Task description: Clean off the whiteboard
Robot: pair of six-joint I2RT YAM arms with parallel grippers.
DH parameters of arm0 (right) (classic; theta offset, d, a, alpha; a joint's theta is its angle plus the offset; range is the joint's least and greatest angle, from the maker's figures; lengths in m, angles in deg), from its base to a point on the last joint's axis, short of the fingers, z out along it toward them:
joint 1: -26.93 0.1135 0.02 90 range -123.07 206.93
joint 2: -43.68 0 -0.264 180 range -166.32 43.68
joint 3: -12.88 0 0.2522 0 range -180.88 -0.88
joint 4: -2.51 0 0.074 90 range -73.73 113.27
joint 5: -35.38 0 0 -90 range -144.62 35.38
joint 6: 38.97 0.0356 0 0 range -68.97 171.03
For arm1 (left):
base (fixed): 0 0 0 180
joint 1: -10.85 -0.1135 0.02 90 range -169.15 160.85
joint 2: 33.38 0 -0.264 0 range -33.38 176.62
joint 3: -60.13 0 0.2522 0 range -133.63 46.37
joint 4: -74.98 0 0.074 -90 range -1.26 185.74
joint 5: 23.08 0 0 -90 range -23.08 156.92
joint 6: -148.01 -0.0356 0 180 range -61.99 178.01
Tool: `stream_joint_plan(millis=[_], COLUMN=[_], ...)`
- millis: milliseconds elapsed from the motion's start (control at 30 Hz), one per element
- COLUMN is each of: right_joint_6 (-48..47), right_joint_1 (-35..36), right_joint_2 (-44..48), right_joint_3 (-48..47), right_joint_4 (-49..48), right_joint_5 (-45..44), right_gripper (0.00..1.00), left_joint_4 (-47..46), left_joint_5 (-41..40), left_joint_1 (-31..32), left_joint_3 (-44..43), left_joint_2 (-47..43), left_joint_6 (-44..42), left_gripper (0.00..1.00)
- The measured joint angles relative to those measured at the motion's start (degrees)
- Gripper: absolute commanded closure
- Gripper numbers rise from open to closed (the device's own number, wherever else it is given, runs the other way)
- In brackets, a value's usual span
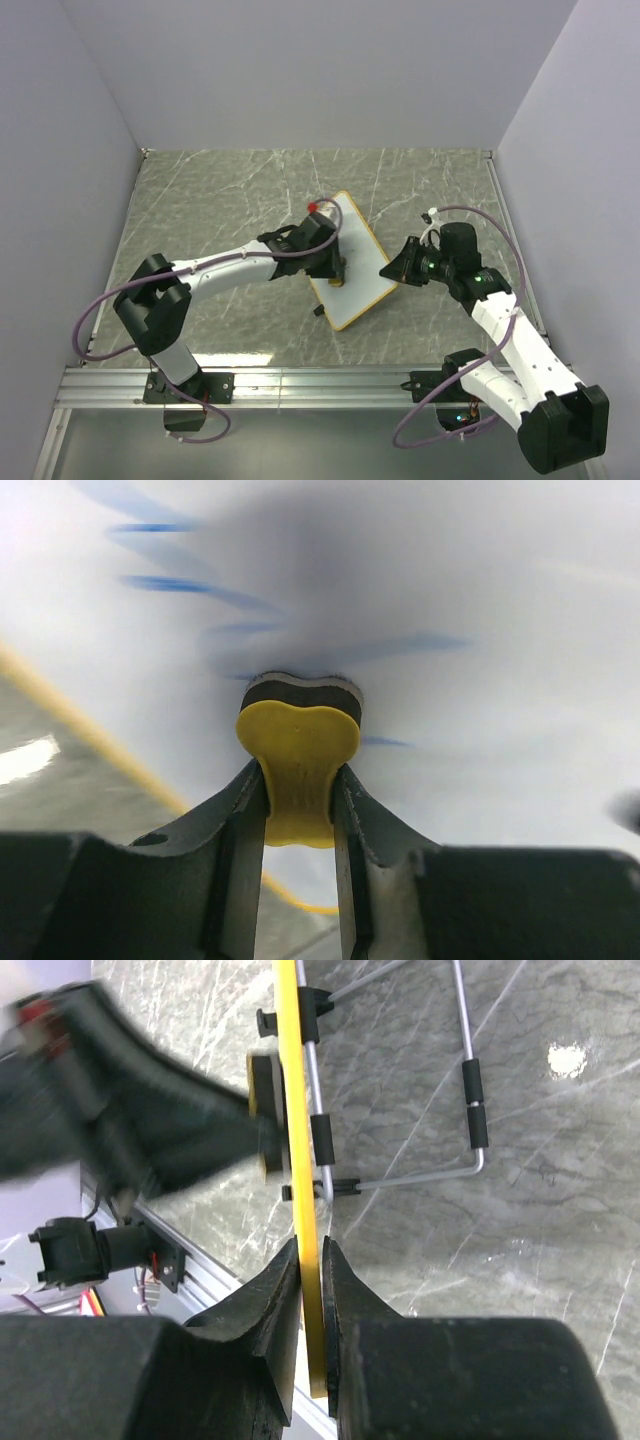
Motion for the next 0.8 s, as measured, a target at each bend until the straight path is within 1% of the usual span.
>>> stream_joint_plan(millis=[167, 267, 367, 467, 600, 700, 800], right_joint_6=[0.0, 0.0, 0.0, 0.3, 0.9, 1.4, 1.5], right_joint_1=[0.0, 0.0, 0.0, 0.0, 0.0, 0.0, 0.0], right_joint_2=[2.0, 2.8, 3.0, 3.0, 2.9, 2.7, 2.6], right_joint_3=[0.0, 0.0, 0.0, 0.0, 0.0, 0.0, 0.0], right_joint_4=[1.9, 2.4, 2.6, 2.6, 2.5, 2.5, 2.4], right_joint_5=[-0.5, -0.5, -0.5, -0.5, -0.6, -0.5, -0.5], right_gripper=[1.00, 1.00, 1.00, 1.00, 1.00, 1.00, 1.00], left_joint_4=[-1.4, -1.4, -1.4, 0.1, 1.0, -2.8, -6.4], left_joint_5=[0.2, 0.2, 0.2, 0.0, 1.3, 5.2, 9.1], left_joint_1=[-6.2, -7.2, -6.9, -5.6, -1.0, 2.3, 4.0], left_joint_3=[8.7, 11.9, 12.0, 10.1, 2.9, -1.4, -2.9], left_joint_2=[-0.7, -0.7, -0.8, -0.8, -0.7, -0.7, -0.7], left_joint_6=[0.4, 0.5, 0.3, 0.0, -0.9, -0.9, -0.7], left_gripper=[1.00, 1.00, 1.00, 1.00, 1.00, 1.00, 1.00])
